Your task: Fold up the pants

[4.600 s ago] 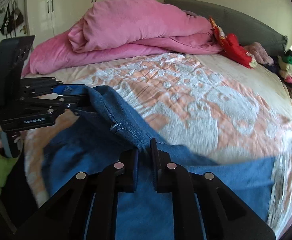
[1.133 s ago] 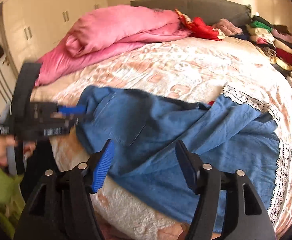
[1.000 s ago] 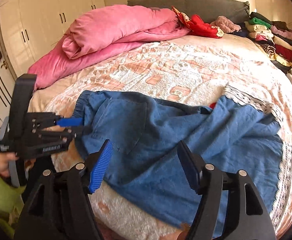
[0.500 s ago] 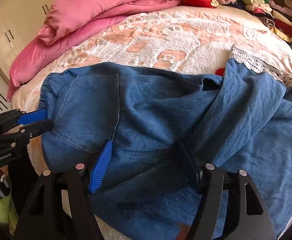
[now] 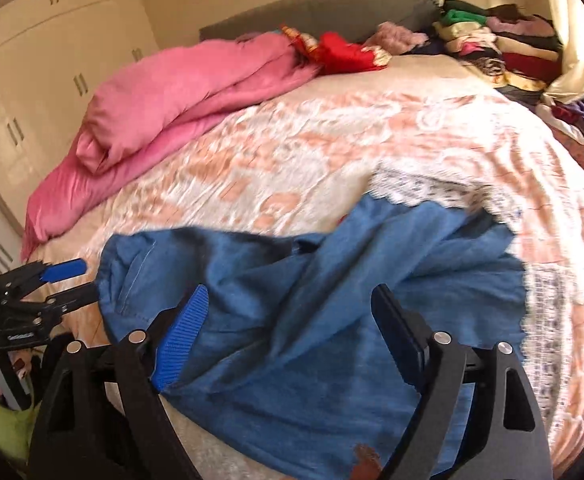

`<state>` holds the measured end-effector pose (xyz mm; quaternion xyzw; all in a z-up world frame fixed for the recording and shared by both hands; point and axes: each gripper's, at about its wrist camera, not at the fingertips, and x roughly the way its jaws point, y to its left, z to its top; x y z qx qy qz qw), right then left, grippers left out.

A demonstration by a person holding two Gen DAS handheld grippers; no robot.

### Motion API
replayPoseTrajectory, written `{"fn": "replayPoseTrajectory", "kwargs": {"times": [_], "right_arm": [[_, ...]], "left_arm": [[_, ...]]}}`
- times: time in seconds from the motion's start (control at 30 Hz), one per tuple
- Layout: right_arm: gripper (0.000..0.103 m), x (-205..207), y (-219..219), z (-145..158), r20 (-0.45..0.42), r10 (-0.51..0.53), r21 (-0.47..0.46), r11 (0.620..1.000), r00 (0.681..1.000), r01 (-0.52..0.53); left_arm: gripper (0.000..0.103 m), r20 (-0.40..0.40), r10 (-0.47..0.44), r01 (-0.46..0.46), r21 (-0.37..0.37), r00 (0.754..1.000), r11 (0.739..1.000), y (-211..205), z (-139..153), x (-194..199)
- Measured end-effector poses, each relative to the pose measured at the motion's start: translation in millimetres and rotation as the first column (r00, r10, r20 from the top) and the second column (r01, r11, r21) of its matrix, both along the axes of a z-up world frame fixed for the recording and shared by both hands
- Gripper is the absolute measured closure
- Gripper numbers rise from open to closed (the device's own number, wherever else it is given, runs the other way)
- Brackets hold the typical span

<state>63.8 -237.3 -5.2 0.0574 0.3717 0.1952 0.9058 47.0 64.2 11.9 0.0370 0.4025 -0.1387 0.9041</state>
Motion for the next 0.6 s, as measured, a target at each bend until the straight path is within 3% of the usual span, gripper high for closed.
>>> {"fn": "replayPoseTrajectory", "kwargs": {"times": [0.1,0.23,0.6], "right_arm": [[0.011,-1,-18,5,0.013,-0.045,0.011,0.999,0.999,0.045],[0.009,-3,-41,13,0.031,-0.1,0.036,0.994,0.994,0.099],[0.008,-6,-84,21,0.043,-0.214,0.063,0.975,0.976,0.211]], "left_arm": [[0.032,0.014,-0.008,0.008,0.005,1.0,1.0,-8,6,0],[0.029,0.011,-0.027,0.027,0.002,1.0,1.0,-20,8,2],[0.028,-0.011,-0.093,0.093,-0.008,0.996,0.996,-50,3,7]]}}
